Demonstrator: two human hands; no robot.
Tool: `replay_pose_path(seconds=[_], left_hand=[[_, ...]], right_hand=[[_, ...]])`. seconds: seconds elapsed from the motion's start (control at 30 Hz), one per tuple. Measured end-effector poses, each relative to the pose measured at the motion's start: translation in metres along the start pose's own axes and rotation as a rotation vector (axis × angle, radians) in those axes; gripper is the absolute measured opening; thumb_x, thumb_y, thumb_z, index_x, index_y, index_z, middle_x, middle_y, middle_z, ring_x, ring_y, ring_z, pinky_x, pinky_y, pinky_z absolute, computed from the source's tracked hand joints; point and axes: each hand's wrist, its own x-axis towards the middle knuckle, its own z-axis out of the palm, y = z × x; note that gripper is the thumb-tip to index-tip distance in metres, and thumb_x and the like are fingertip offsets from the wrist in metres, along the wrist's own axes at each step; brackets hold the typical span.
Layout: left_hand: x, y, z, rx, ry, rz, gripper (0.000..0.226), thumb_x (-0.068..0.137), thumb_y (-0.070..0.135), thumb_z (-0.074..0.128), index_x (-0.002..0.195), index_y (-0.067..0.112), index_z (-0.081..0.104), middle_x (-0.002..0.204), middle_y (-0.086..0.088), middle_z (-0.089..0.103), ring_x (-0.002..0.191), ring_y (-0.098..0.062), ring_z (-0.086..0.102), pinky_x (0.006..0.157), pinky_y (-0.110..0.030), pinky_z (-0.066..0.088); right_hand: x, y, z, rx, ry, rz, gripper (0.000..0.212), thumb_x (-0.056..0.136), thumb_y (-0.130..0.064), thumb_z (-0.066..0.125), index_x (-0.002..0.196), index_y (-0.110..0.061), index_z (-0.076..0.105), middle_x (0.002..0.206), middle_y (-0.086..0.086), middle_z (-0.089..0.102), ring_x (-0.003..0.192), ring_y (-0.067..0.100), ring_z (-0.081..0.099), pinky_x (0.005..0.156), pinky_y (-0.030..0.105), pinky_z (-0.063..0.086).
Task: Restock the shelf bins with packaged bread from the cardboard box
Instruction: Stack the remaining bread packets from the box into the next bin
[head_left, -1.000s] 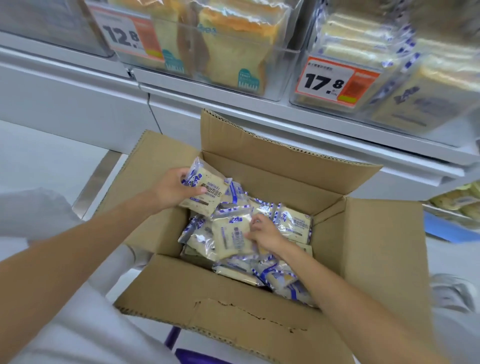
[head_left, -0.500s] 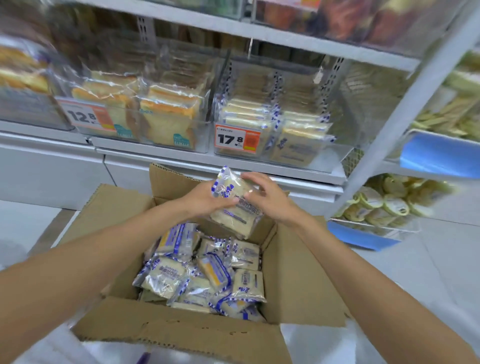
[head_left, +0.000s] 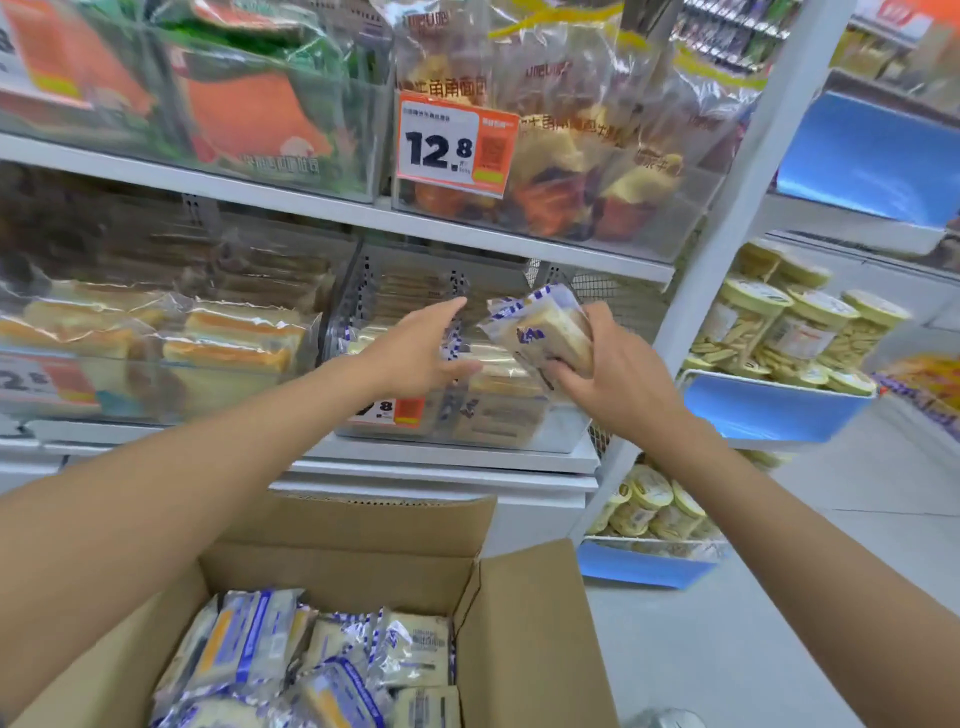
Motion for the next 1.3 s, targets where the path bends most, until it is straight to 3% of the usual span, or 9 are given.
replay_pose_path(seconds=[0.17, 0.3, 0.43, 0.6, 0.73, 0.87, 1.0, 1.1, 1.3], left_hand=[[0.067, -0.012, 0.021, 0.174, -0.120, 0.059, 0.074, 0.094, 0.057, 0.047, 0.153, 0.018, 0.025, 0.158, -0.006, 0.029, 0.144, -0.025, 0.030, 0.117, -0.041, 0.028], [0.099, -0.013, 0.037, 0.268, -0.309, 0.023, 0.085, 0.088, 0.074, 0.036, 0.155, 0.023, 0.019, 0.161, -0.003, 0.023, 0.146, -0.024, 0.026, 0.118, -0.039, 0.024], [0.105, -0.022, 0.040, 0.272, -0.382, 0.017, 0.090, 0.085, 0.081, 0.030, 0.155, 0.028, 0.017, 0.162, 0.000, 0.019, 0.147, -0.024, 0.023, 0.117, -0.040, 0.022], [0.102, -0.021, 0.036, 0.261, -0.393, 0.020, 0.093, 0.082, 0.083, 0.031, 0.156, 0.028, 0.016, 0.162, 0.001, 0.017, 0.148, -0.023, 0.022, 0.117, -0.041, 0.021], [0.110, -0.023, 0.022, 0.200, -0.390, 0.056, 0.094, 0.081, 0.079, 0.042, 0.156, 0.028, 0.014, 0.162, 0.001, 0.019, 0.147, -0.022, 0.025, 0.117, -0.038, 0.022], [0.120, -0.039, 0.021, 0.260, -0.474, 0.028, 0.099, 0.074, 0.087, 0.037, 0.154, 0.040, 0.002, 0.164, 0.002, 0.000, 0.151, -0.024, 0.005, 0.119, -0.046, 0.005], [0.126, -0.050, 0.031, 0.251, -0.426, 0.049, 0.099, 0.069, 0.091, 0.036, 0.152, 0.047, 0.006, 0.164, 0.007, -0.007, 0.151, -0.020, -0.006, 0.118, -0.049, -0.003], [0.132, -0.056, 0.039, 0.256, -0.395, 0.054, 0.102, 0.062, 0.097, 0.033, 0.150, 0.053, 0.005, 0.163, 0.008, -0.009, 0.150, -0.018, -0.014, 0.116, -0.054, -0.008], [0.136, -0.061, 0.048, 0.306, -0.338, 0.065, 0.104, 0.055, 0.101, 0.027, 0.146, 0.057, 0.001, 0.163, 0.007, -0.014, 0.146, -0.018, -0.028, 0.112, -0.062, -0.017]], right_hand=[[0.022, 0.030, 0.019, -0.185, 0.015, 0.196, 0.039, 0.091, -0.035, 0.058, 0.116, -0.014, 0.037, 0.086, 0.003, 0.058, 0.071, 0.028, 0.053, 0.054, 0.036, 0.042], [0.037, 0.037, 0.043, -0.271, -0.039, 0.381, 0.032, 0.094, -0.035, 0.052, 0.101, -0.016, 0.027, 0.076, 0.000, 0.049, 0.066, 0.027, 0.046, 0.046, 0.031, 0.025], [0.061, 0.040, 0.051, -0.300, -0.165, 0.506, 0.042, 0.091, -0.038, 0.056, 0.109, -0.007, 0.035, 0.086, 0.008, 0.053, 0.082, 0.032, 0.058, 0.062, 0.036, 0.043], [0.076, 0.039, 0.067, -0.303, -0.171, 0.520, 0.048, 0.092, -0.038, 0.058, 0.121, -0.006, 0.039, 0.094, 0.009, 0.057, 0.083, 0.030, 0.060, 0.065, 0.035, 0.046], [0.082, 0.048, 0.080, -0.232, -0.118, 0.518, 0.061, 0.092, -0.028, 0.058, 0.140, -0.006, 0.027, 0.113, 0.016, 0.057, 0.096, 0.035, 0.061, 0.069, 0.036, 0.044], [0.099, 0.056, 0.093, -0.322, -0.147, 0.494, 0.042, 0.093, -0.023, 0.054, 0.124, 0.002, 0.040, 0.100, 0.015, 0.055, 0.092, 0.036, 0.063, 0.066, 0.036, 0.046], [0.146, 0.070, 0.115, -0.401, -0.169, 0.486, 0.079, 0.093, -0.049, 0.052, 0.149, -0.006, 0.017, 0.128, 0.015, 0.050, 0.106, 0.037, 0.059, 0.075, 0.040, 0.048], [0.179, 0.083, 0.127, -0.393, -0.216, 0.450, 0.068, 0.094, -0.048, 0.051, 0.145, -0.009, 0.029, 0.125, 0.014, 0.054, 0.104, 0.036, 0.061, 0.072, 0.034, 0.042], [0.195, 0.083, 0.126, -0.185, -0.281, 0.357, 0.036, 0.092, -0.047, 0.053, 0.109, -0.016, 0.052, 0.088, -0.003, 0.050, 0.074, 0.016, 0.055, 0.055, 0.027, 0.035]])
